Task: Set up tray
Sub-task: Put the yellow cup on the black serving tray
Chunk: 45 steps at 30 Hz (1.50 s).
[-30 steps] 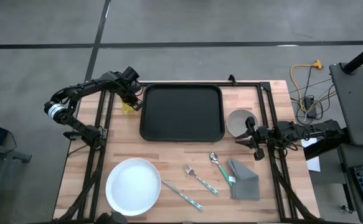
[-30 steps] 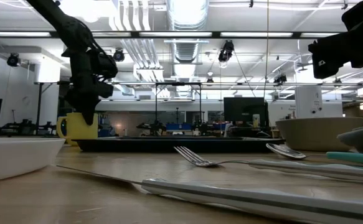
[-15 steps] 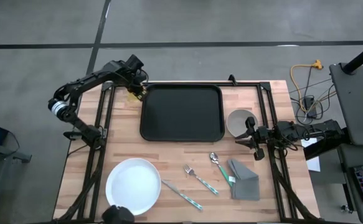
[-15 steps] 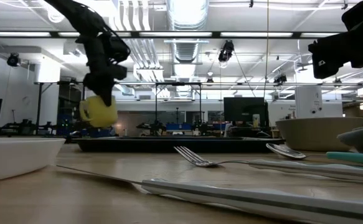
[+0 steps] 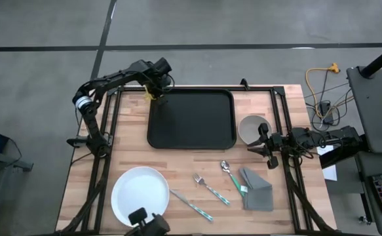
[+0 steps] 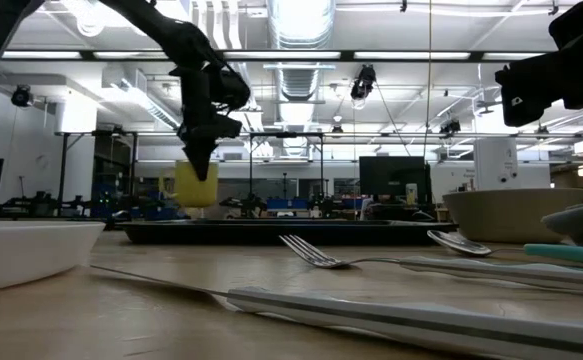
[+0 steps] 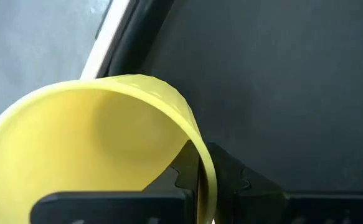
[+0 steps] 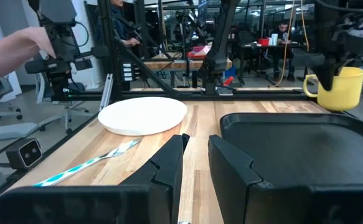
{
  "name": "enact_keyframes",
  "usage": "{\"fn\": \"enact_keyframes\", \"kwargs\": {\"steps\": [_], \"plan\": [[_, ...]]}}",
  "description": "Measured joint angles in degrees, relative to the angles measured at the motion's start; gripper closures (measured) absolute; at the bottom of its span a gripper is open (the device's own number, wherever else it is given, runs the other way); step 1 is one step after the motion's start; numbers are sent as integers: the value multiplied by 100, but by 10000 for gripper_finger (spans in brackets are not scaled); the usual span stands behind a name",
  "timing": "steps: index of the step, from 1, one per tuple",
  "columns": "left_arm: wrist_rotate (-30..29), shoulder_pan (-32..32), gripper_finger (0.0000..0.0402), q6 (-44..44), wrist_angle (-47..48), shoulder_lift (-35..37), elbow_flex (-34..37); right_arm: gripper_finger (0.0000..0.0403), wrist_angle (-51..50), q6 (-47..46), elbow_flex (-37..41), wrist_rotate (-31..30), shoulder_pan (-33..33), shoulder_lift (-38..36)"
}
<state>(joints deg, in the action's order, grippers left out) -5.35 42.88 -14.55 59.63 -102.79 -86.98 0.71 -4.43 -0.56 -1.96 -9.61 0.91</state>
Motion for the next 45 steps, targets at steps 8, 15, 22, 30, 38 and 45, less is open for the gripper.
{"fn": "enact_keyframes", "kwargs": {"steps": [8,15,22,30,38,45], "plan": [[325,-49,401,7,-251,-245,-85,335,-1,5,0,0,0,-1],[386,-51,401,10,-371,-556,-83,335,0,-2,0,0,-2,0],[390,-49,401,26,-400,-659,-80,335,-2,7,0,0,-2,0],[388,-49,397,33,-412,-668,-80,335,-2,1,0,0,0,0],[388,-49,394,198,-456,-668,-80,335,-1,-1,0,0,0,0],[374,-49,393,389,-520,-668,-78,335,-2,7,0,0,-1,0]]}}
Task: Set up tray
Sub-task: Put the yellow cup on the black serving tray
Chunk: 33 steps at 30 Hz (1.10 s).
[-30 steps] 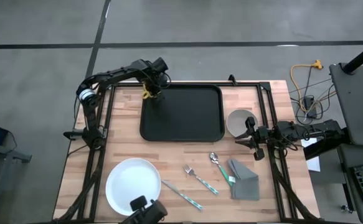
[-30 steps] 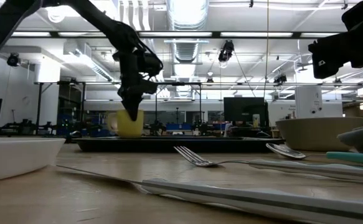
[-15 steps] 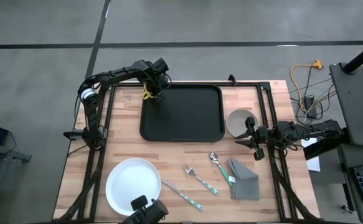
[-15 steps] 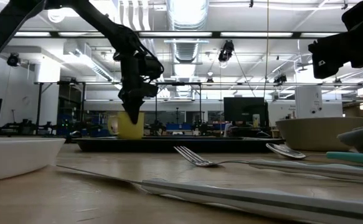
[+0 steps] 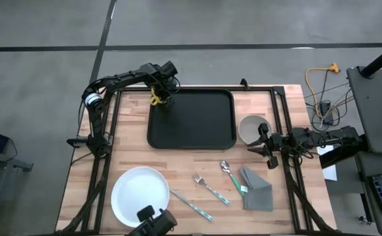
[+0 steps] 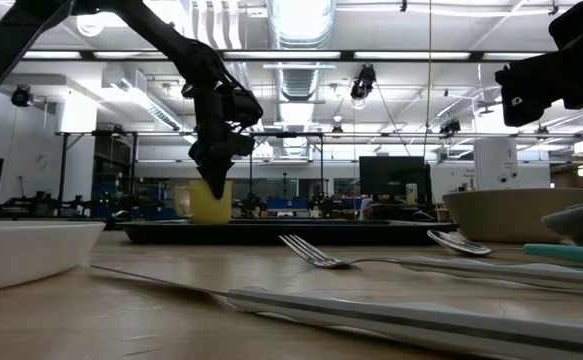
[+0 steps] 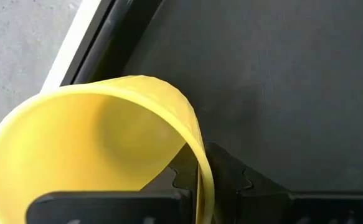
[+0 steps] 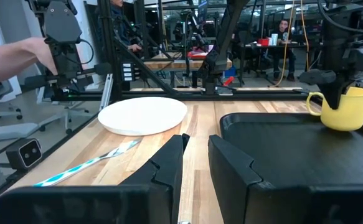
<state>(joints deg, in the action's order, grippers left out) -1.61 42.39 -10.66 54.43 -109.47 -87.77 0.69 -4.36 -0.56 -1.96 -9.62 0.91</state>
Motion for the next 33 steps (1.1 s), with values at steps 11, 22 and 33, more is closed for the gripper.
{"fn": "enact_keyframes", "kwargs": {"steps": [11,22,33], "plan": [[-6,0,392,24,22,0,0,335,0,-4,0,0,1,0],[-471,0,330,29,63,0,2,335,1,-7,0,0,0,-1],[-754,-31,301,29,62,4,2,335,2,0,0,0,1,-1]]}}
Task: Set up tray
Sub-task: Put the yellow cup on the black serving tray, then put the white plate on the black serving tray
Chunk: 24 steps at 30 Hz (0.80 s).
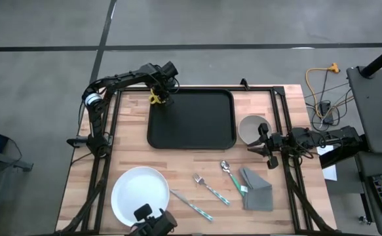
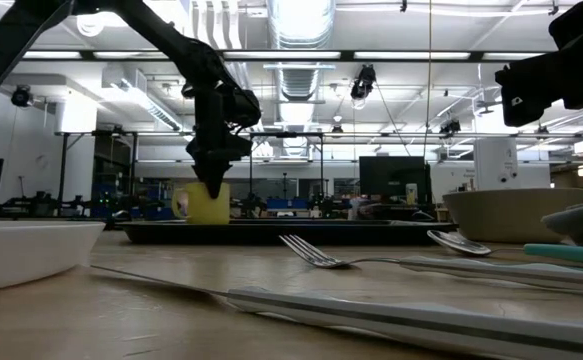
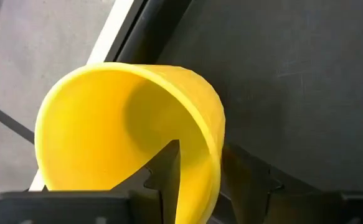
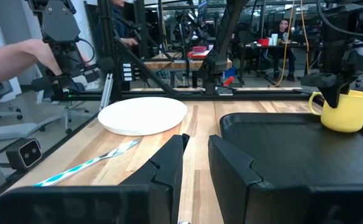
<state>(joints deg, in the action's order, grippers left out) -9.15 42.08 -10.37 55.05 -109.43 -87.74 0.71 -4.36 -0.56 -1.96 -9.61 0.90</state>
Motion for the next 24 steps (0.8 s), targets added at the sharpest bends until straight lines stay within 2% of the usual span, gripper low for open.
{"fn": "enact_keyframes", "kwargs": {"steps": [14,24], "plan": [[-19,-210,301,16,192,601,0,335,-2,0,0,0,-1,-2],[18,-751,301,833,933,1228,0,335,-1,-1,0,0,-2,-2]]}}
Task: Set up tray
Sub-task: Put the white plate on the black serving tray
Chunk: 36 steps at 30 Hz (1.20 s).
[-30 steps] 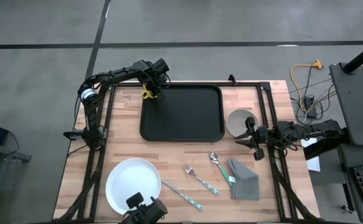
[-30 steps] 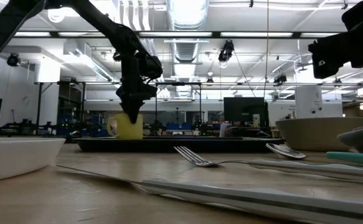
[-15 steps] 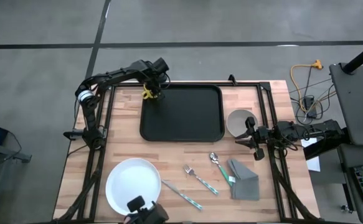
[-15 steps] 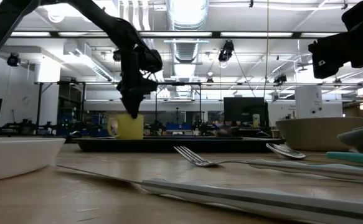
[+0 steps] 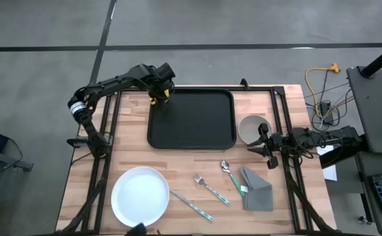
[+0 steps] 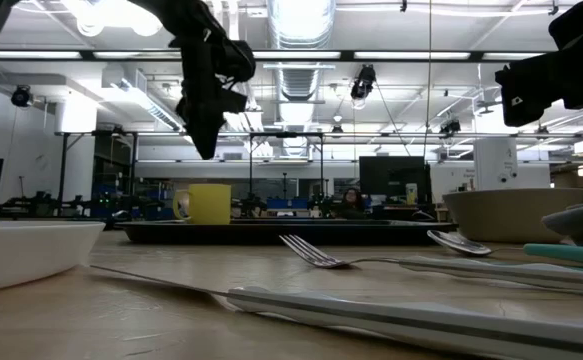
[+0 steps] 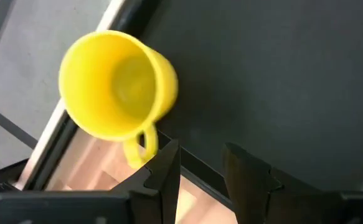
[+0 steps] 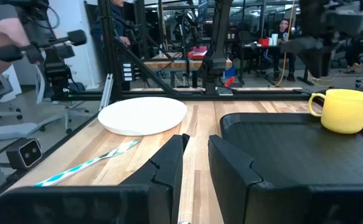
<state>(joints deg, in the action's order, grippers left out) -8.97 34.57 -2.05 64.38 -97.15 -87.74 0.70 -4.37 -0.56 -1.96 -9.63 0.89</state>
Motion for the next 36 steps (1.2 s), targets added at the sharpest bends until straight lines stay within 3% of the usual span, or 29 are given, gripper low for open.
{"fn": "enact_keyframes", "kwargs": {"steps": [7,19,30,36], "plan": [[7,-768,301,281,270,289,0,335,1,-4,0,0,0,0],[11,-2650,301,756,527,284,0,335,-1,-5,0,0,0,0],[16,-4158,301,2079,527,280,0,335,1,0,0,0,0,0],[316,-4715,301,2121,527,280,0,335,-1,-1,0,0,1,0]]}}
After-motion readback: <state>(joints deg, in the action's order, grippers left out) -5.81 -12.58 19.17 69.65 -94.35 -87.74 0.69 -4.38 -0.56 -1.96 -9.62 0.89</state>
